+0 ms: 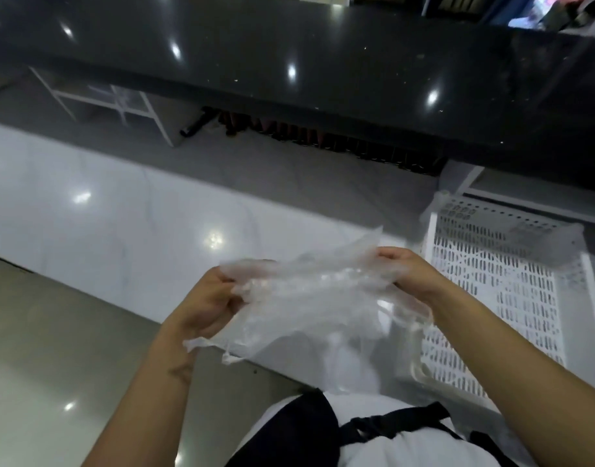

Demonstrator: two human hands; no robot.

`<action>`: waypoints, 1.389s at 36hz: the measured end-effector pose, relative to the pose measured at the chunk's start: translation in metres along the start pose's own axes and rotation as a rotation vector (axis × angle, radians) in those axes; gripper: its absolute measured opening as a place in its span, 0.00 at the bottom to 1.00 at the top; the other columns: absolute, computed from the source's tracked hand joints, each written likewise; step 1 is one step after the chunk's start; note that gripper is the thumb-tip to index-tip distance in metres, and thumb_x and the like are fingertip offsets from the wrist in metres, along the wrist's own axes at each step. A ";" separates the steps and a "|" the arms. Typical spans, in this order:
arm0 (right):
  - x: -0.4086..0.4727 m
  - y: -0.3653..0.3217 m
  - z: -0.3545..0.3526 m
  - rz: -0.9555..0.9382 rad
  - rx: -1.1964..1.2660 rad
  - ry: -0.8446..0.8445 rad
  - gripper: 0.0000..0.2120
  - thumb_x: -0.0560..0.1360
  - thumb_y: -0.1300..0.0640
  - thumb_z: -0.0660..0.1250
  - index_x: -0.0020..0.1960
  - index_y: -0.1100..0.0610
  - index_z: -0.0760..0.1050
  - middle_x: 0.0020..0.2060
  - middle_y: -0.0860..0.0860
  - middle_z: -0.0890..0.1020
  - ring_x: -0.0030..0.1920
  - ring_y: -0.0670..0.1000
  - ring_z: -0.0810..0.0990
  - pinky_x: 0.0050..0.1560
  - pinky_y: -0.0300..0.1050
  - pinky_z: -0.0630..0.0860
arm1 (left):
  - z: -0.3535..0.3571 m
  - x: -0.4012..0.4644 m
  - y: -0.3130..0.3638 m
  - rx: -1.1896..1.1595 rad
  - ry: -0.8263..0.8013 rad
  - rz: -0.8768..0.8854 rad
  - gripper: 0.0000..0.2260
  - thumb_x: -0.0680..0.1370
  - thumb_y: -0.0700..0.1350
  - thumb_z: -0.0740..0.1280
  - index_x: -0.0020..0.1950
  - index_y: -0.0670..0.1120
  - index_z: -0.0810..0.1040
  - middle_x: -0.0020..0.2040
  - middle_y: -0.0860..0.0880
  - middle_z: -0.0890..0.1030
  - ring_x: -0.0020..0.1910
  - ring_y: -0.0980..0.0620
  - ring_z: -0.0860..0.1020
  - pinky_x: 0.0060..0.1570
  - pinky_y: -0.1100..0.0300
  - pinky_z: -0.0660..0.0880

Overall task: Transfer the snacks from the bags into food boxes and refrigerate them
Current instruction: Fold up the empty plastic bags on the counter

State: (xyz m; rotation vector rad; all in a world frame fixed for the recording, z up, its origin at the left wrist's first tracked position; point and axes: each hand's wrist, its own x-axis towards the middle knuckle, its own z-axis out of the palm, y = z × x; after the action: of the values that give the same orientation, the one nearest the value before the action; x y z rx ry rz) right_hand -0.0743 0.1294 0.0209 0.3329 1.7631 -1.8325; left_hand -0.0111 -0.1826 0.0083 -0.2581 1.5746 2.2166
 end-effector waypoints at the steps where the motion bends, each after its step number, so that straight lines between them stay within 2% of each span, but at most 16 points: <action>1: 0.003 0.003 0.000 0.028 -0.020 -0.002 0.12 0.74 0.76 0.63 0.57 0.75 0.76 0.45 0.63 0.80 0.41 0.58 0.79 0.37 0.45 0.79 | 0.000 0.001 0.000 0.026 0.019 -0.023 0.14 0.73 0.38 0.72 0.58 0.38 0.83 0.57 0.36 0.83 0.55 0.39 0.83 0.58 0.47 0.79; 3: 0.010 0.009 0.000 0.096 -0.078 0.025 0.13 0.74 0.77 0.59 0.57 0.77 0.74 0.45 0.64 0.77 0.38 0.57 0.76 0.34 0.43 0.77 | -0.006 0.006 -0.007 0.106 0.101 -0.055 0.10 0.74 0.35 0.69 0.52 0.40 0.86 0.64 0.37 0.81 0.59 0.37 0.81 0.62 0.41 0.75; 5: 0.018 0.015 0.002 0.125 -0.144 0.073 0.13 0.72 0.77 0.56 0.50 0.76 0.78 0.38 0.62 0.76 0.34 0.54 0.72 0.31 0.41 0.72 | -0.011 0.011 -0.017 0.211 0.155 -0.016 0.15 0.75 0.25 0.62 0.42 0.38 0.86 0.65 0.42 0.81 0.60 0.39 0.81 0.64 0.37 0.73; 8: 0.028 0.022 0.003 0.135 -0.231 0.100 0.13 0.74 0.70 0.59 0.47 0.75 0.81 0.37 0.61 0.81 0.34 0.54 0.73 0.33 0.42 0.70 | -0.017 0.013 -0.027 0.473 0.162 -0.009 0.15 0.75 0.25 0.64 0.41 0.40 0.87 0.64 0.50 0.82 0.66 0.46 0.78 0.65 0.48 0.74; 10: 0.029 0.026 0.005 0.099 -0.428 0.090 0.14 0.76 0.61 0.63 0.45 0.69 0.83 0.42 0.61 0.84 0.39 0.54 0.76 0.40 0.44 0.72 | -0.022 0.015 -0.027 0.664 0.161 -0.006 0.20 0.76 0.24 0.60 0.45 0.43 0.87 0.66 0.53 0.80 0.69 0.51 0.75 0.70 0.53 0.72; 12: 0.029 0.028 0.010 -0.022 -0.727 0.077 0.14 0.76 0.53 0.68 0.46 0.65 0.84 0.43 0.53 0.81 0.44 0.51 0.76 0.46 0.43 0.70 | -0.021 0.014 -0.020 0.820 0.206 0.016 0.26 0.73 0.23 0.56 0.46 0.46 0.87 0.68 0.53 0.78 0.70 0.54 0.72 0.72 0.55 0.67; 15: 0.026 0.030 0.022 -0.247 -1.013 0.100 0.11 0.76 0.48 0.70 0.53 0.53 0.84 0.63 0.47 0.77 0.65 0.50 0.74 0.61 0.43 0.66 | -0.003 0.012 -0.009 0.895 0.384 0.119 0.26 0.74 0.26 0.55 0.46 0.53 0.85 0.67 0.56 0.78 0.67 0.59 0.71 0.66 0.62 0.67; 18: 0.025 0.034 0.040 -0.422 -1.173 0.112 0.16 0.80 0.50 0.64 0.66 0.52 0.77 0.73 0.51 0.72 0.74 0.53 0.66 0.72 0.50 0.62 | 0.029 0.016 -0.006 0.926 0.503 0.231 0.22 0.78 0.32 0.57 0.60 0.53 0.82 0.68 0.54 0.77 0.67 0.59 0.71 0.63 0.67 0.66; 20: 0.027 0.039 0.053 -0.411 -1.320 0.086 0.22 0.83 0.49 0.57 0.76 0.51 0.66 0.78 0.51 0.64 0.79 0.55 0.58 0.76 0.56 0.56 | 0.052 0.027 -0.015 1.150 0.494 0.185 0.20 0.82 0.38 0.57 0.73 0.52 0.72 0.75 0.50 0.71 0.75 0.50 0.66 0.75 0.55 0.60; 21: 0.028 0.045 0.058 -0.365 -1.394 0.066 0.25 0.84 0.47 0.53 0.79 0.50 0.59 0.81 0.50 0.58 0.81 0.55 0.52 0.78 0.58 0.51 | 0.063 0.033 -0.023 1.281 0.480 0.122 0.21 0.84 0.43 0.55 0.78 0.51 0.64 0.79 0.49 0.64 0.79 0.47 0.59 0.78 0.48 0.52; 23: 0.031 0.061 0.064 -0.269 -1.503 0.019 0.28 0.84 0.43 0.44 0.82 0.48 0.47 0.82 0.49 0.47 0.81 0.54 0.42 0.78 0.62 0.42 | 0.082 0.042 -0.048 1.448 0.431 -0.002 0.24 0.85 0.50 0.50 0.82 0.53 0.51 0.83 0.51 0.50 0.82 0.46 0.46 0.78 0.43 0.41; 26: 0.032 0.090 0.066 -0.169 -1.564 -0.007 0.30 0.83 0.40 0.38 0.81 0.48 0.35 0.81 0.48 0.36 0.79 0.54 0.32 0.77 0.63 0.36 | 0.084 0.044 -0.096 1.507 0.343 -0.101 0.26 0.85 0.56 0.44 0.82 0.55 0.41 0.83 0.52 0.40 0.81 0.47 0.37 0.77 0.43 0.34; 29: 0.037 0.106 0.073 -0.155 -1.549 0.047 0.30 0.83 0.41 0.36 0.80 0.48 0.30 0.79 0.49 0.32 0.78 0.55 0.29 0.76 0.65 0.34 | 0.068 0.037 -0.127 1.543 0.337 -0.045 0.26 0.85 0.58 0.40 0.82 0.56 0.39 0.82 0.52 0.39 0.80 0.49 0.35 0.77 0.44 0.34; 40: 0.039 0.131 0.075 -0.324 -1.528 0.209 0.29 0.83 0.41 0.35 0.82 0.49 0.38 0.81 0.49 0.40 0.80 0.52 0.35 0.78 0.62 0.38 | 0.055 0.037 -0.136 1.554 0.398 0.037 0.26 0.83 0.60 0.41 0.82 0.58 0.45 0.83 0.51 0.43 0.81 0.47 0.38 0.78 0.42 0.38; 45: 0.041 0.134 0.074 -0.338 -1.552 0.229 0.30 0.82 0.40 0.33 0.82 0.48 0.37 0.81 0.49 0.39 0.80 0.52 0.33 0.77 0.62 0.37 | 0.053 0.029 -0.141 1.570 0.425 0.032 0.25 0.84 0.62 0.43 0.81 0.62 0.45 0.83 0.50 0.43 0.81 0.45 0.38 0.77 0.41 0.37; 50: 0.042 0.134 0.072 -0.345 -1.578 0.228 0.29 0.82 0.40 0.34 0.81 0.47 0.35 0.81 0.49 0.38 0.80 0.53 0.33 0.77 0.63 0.37 | 0.045 0.019 -0.150 1.591 0.435 0.048 0.28 0.83 0.63 0.43 0.82 0.59 0.45 0.83 0.48 0.45 0.81 0.44 0.40 0.78 0.43 0.40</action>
State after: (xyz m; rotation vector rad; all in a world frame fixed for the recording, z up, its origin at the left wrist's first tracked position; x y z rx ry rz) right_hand -0.0194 0.0535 -0.1064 -0.4319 2.8871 -0.1065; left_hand 0.0403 -0.0946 -0.1126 -0.1810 2.9570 0.3772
